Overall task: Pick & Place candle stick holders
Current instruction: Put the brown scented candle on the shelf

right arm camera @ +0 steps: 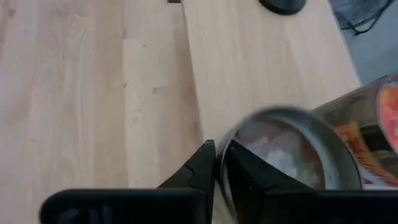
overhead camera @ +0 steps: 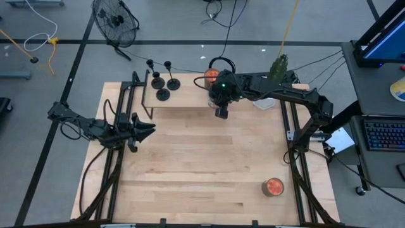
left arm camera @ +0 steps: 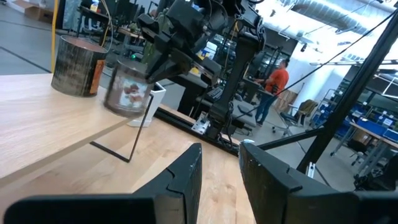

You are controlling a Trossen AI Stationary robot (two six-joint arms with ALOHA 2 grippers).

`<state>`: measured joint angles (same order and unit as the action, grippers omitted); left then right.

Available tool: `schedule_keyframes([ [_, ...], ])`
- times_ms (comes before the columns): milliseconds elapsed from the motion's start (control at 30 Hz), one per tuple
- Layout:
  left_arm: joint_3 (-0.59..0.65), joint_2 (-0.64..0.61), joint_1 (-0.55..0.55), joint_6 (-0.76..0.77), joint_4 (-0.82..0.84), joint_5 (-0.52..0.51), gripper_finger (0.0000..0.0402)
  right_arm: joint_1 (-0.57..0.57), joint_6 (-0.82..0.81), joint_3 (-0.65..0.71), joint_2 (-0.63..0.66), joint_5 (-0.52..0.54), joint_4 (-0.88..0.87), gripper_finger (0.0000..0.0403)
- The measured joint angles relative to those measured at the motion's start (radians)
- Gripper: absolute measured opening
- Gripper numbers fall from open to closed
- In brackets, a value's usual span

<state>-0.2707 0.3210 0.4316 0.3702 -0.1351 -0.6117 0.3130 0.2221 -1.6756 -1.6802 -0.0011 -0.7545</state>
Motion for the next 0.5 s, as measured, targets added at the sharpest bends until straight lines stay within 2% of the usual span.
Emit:
schedule_keyframes([
  [367, 0.000, 0.000, 0.000, 0.000, 0.000, 0.000, 0.0113, 0.000, 0.005, 0.001, 0.000, 0.006, 0.050, 0.0110],
  [500, 0.000, 0.000, 0.000, 0.000, 0.001, 0.000, 0.0113, -0.001, 0.027, 0.001, 0.000, 0.075, 0.075, 0.0126],
])
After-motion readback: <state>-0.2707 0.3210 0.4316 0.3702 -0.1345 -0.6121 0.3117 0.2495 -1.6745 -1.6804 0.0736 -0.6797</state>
